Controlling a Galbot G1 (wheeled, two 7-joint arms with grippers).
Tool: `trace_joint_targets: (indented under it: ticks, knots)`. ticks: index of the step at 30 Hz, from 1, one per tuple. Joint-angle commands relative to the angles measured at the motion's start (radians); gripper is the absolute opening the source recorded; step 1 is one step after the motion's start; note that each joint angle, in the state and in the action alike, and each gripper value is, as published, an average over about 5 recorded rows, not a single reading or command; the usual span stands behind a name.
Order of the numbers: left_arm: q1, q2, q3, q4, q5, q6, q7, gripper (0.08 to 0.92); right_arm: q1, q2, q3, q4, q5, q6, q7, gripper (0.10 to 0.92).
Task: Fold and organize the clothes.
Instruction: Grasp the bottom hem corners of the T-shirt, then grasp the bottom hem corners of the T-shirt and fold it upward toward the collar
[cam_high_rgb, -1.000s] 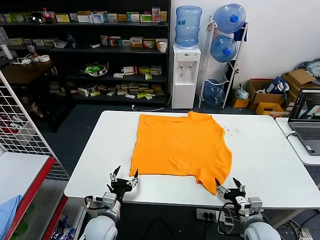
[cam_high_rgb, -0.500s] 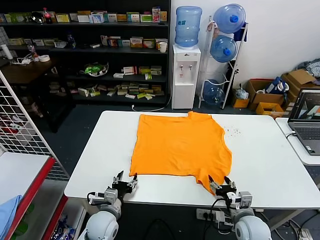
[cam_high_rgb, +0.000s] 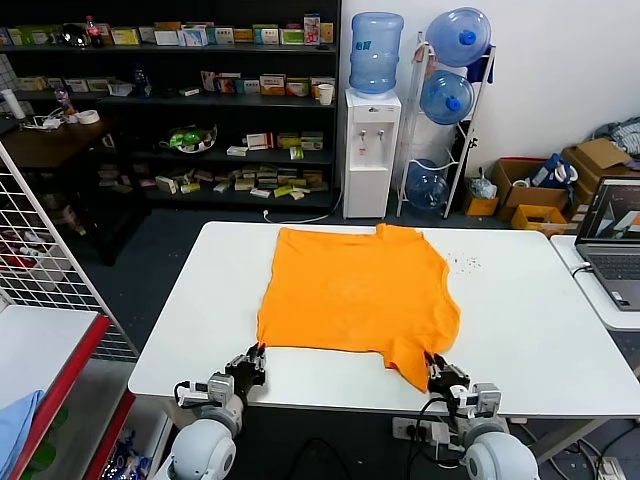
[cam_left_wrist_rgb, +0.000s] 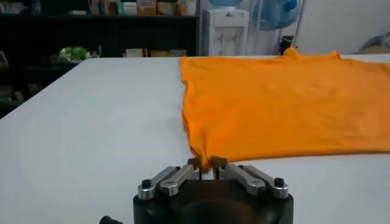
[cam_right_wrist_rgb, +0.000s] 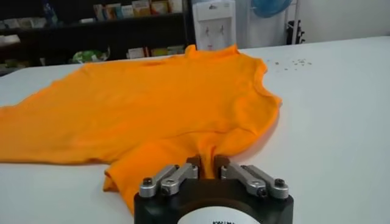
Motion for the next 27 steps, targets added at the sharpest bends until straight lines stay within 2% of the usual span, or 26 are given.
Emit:
trace_joint_targets:
  ticks: [1,17,22,27]
  knots:
    - [0.045,0.021,-0.005,-0.105,-0.008,0.006,0.002,0.110,-0.065,-0.006,0.003,0.106,-0.011,-0.005,0.031,0.129]
    - [0.246,0.063,-0.023,-0.303,0.068,-0.040,-0.001,0.092,-0.328,-0.079,0.065,0.314,-0.099,0.006,0.065,0.125]
    - [0.222,0.034,-0.019,-0.276,0.111,-0.085,-0.004,0.092,-0.296,-0.100,0.057,0.289,-0.107,0.066,0.050,0.125]
    - [0.144,-0.005,-0.014,-0.198,0.139,-0.137,-0.009,0.092,-0.179,-0.121,0.049,0.183,-0.090,0.140,0.024,0.125]
